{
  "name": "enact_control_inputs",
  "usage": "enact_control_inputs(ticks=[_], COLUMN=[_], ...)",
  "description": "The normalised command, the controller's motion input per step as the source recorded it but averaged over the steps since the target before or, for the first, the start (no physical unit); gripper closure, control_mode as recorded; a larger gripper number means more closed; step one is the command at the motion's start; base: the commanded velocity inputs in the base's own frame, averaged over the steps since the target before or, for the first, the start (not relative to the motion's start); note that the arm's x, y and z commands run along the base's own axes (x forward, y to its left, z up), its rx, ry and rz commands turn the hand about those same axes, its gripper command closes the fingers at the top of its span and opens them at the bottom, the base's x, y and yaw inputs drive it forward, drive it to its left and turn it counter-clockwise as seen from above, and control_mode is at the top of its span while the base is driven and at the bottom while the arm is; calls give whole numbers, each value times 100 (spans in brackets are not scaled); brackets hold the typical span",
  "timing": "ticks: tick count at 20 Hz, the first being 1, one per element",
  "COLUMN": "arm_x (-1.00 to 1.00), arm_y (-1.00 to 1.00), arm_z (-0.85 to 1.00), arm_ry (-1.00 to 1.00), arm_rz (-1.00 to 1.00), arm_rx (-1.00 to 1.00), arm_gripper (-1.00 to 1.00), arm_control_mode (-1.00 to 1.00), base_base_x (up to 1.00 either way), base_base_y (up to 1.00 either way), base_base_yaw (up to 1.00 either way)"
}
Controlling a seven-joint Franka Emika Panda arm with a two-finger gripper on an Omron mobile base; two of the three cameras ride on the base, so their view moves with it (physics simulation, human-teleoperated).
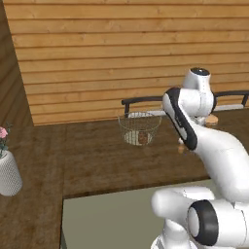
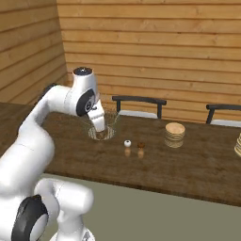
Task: Open the cabinet, pick up the bread from the cabinet and place it in the basket. Then move the basket to the dining counter.
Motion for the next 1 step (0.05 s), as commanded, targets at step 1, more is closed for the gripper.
enact_control_inputs(ticks=[1], arm_x=[-100], arm_y=[0], arm_z=[41], arm_ry=[0], arm_rz=[0], arm_rx=[0], arm_gripper=[-100], arm_control_mode=[-100], base_base_x=[0], base_base_y=[0], base_base_yaw=[0])
